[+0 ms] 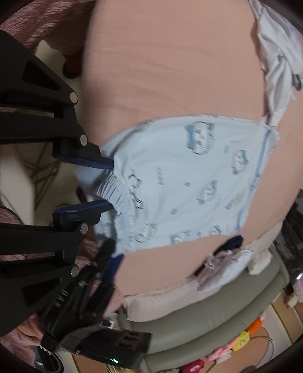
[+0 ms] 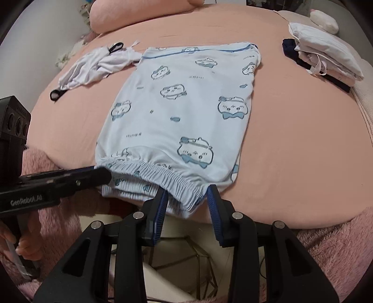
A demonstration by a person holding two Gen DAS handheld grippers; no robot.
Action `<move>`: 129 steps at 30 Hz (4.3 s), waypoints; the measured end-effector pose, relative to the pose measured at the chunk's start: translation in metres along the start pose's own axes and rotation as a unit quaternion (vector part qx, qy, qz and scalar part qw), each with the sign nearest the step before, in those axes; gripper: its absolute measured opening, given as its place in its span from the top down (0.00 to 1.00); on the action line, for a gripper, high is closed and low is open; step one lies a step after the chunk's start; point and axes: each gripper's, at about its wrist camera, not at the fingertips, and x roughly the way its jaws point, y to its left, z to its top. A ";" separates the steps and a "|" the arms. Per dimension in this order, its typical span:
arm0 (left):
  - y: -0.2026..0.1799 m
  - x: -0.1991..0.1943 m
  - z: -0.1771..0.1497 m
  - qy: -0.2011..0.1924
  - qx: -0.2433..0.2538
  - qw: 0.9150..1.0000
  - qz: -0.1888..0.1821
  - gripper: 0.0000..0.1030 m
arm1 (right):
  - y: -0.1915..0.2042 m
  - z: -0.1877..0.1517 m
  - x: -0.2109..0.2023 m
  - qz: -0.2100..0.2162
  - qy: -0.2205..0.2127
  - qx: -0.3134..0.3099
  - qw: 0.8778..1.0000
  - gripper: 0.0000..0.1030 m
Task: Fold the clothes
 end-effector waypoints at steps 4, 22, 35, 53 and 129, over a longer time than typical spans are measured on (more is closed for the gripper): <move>-0.002 0.003 0.007 -0.009 -0.001 1.000 -0.002 0.73 | 0.001 0.000 0.006 0.008 0.018 -0.013 1.000 0.65; -0.018 -0.029 0.002 0.006 0.005 0.999 -0.034 0.66 | -0.029 0.003 -0.031 0.070 -0.011 0.050 0.996 0.64; -0.010 -0.002 0.012 0.048 0.015 0.997 0.067 0.65 | -0.082 -0.011 -0.005 0.030 0.027 0.136 0.990 0.64; -0.067 0.048 0.041 0.087 0.126 0.979 0.136 0.65 | -0.094 0.005 0.013 0.033 0.031 0.111 0.993 0.63; -0.058 0.037 0.020 0.010 0.149 0.982 0.118 0.53 | -0.093 -0.012 -0.010 0.008 0.010 0.090 0.996 0.87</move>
